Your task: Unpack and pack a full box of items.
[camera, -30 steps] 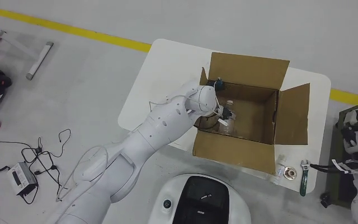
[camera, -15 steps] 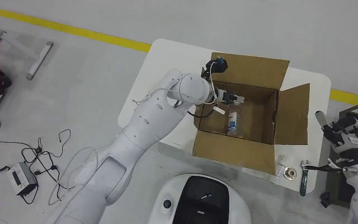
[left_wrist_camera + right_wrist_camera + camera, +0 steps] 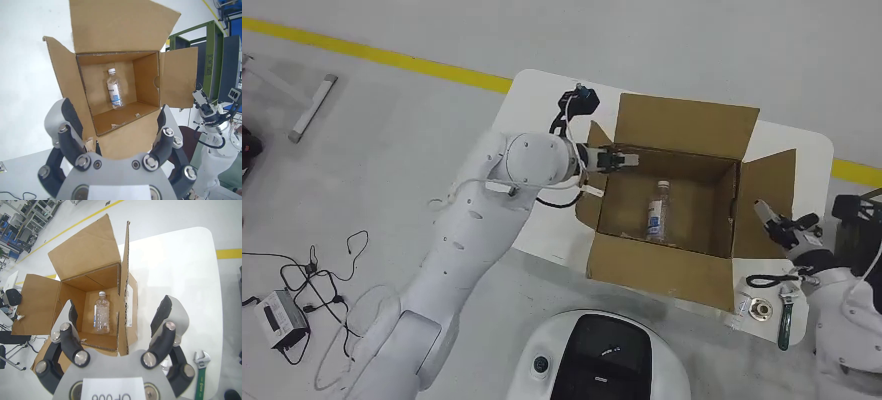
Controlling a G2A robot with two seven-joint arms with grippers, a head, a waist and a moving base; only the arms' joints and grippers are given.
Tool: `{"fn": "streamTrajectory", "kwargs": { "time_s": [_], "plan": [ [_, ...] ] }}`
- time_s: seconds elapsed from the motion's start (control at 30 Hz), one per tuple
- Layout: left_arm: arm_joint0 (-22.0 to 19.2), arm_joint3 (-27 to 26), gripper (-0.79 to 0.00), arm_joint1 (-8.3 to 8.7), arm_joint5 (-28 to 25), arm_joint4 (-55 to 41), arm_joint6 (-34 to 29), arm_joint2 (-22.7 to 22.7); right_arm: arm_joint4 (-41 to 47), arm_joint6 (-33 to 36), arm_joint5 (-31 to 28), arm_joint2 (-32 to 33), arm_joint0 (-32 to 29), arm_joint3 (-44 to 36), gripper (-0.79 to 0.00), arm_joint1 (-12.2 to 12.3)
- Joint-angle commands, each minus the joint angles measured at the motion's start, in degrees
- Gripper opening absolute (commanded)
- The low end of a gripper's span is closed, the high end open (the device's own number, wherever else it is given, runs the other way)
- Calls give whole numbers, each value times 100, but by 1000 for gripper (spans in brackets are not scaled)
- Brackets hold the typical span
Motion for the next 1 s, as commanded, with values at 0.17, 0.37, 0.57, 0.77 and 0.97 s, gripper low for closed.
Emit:
{"fn": "streamTrajectory", "kwargs": {
  "time_s": [0.17,0.37,0.57,0.77,0.97],
  "plan": [
    [293,-134,0,92,110,234,-53,-193,-62,-14,217,-304,317,285,-172,2],
    [374,-639,0,136,55,98,-5,-380,127,-42,227,-246,258,-21,-135,9],
    [342,-895,0,173,-49,43,-61,-444,-22,291,345,-231,227,-5,-182,43],
    [377,-750,0,220,-13,293,-50,-460,-141,308,468,-354,299,131,-665,55],
    [490,-678,0,287,-117,762,25,-487,-117,182,484,-347,256,113,-785,62]
  ]
}}
